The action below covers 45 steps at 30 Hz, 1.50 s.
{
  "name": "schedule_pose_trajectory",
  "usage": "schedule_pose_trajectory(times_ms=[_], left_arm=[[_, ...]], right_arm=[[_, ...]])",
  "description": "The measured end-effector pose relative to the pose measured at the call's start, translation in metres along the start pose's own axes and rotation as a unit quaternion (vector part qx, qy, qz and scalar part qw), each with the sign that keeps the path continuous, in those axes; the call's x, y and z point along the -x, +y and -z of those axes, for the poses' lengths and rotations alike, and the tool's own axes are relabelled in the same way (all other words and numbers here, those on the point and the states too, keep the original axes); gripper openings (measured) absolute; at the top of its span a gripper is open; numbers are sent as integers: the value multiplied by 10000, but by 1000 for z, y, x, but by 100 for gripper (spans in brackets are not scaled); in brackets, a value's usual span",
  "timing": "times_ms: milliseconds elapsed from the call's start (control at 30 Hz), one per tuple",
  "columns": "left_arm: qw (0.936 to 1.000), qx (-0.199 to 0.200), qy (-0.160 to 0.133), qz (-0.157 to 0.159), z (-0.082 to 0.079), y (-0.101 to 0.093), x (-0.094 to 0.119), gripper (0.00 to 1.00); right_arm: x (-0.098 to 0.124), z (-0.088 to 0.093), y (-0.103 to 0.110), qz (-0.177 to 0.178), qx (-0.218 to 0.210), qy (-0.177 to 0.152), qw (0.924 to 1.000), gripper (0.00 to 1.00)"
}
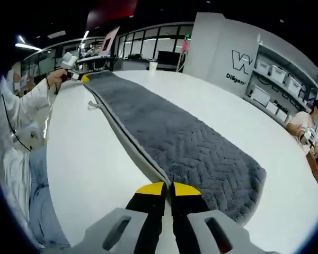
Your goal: Open the folded towel by lifting each exposed corner and separating the folded layers until the towel lies flat within the target outline without major curled edges
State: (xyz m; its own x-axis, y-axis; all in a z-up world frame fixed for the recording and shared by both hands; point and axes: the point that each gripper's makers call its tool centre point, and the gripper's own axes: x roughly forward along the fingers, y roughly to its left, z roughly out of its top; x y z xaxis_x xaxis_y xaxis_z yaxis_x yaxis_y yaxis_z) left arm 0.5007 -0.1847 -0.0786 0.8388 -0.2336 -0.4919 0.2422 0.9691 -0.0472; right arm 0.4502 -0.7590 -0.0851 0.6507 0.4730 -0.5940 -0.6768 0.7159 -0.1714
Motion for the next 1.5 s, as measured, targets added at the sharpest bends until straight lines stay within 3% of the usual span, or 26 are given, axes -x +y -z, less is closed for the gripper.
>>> schedule_pose_trajectory(times_ms=[267,400,700,1000,1233,1333,1500], left_arm=[[9999,-4,55,137,10,-5,16,2],[9996,-190,171,141,16,-9,25,2],[9986,-323,317,268,27,-19,44,2],[9987,-222,325,321,36,-23,56,2],[9981,-454,291,292,38,-30,63,4],[9989,-354,184,266,36,-28,64,11],[9981,-102,-254,557,22,-42,75,36]], right_arm=[[17,10,17,-150,62,84,9998,0],[24,14,22,-191,68,98,9997,0],[31,22,24,-216,5,109,9997,0],[42,29,35,-305,-30,105,9995,0],[45,32,37,-333,-150,80,9993,0],[46,31,38,-319,-186,43,9993,4],[55,34,32,-3,-252,101,9996,30]])
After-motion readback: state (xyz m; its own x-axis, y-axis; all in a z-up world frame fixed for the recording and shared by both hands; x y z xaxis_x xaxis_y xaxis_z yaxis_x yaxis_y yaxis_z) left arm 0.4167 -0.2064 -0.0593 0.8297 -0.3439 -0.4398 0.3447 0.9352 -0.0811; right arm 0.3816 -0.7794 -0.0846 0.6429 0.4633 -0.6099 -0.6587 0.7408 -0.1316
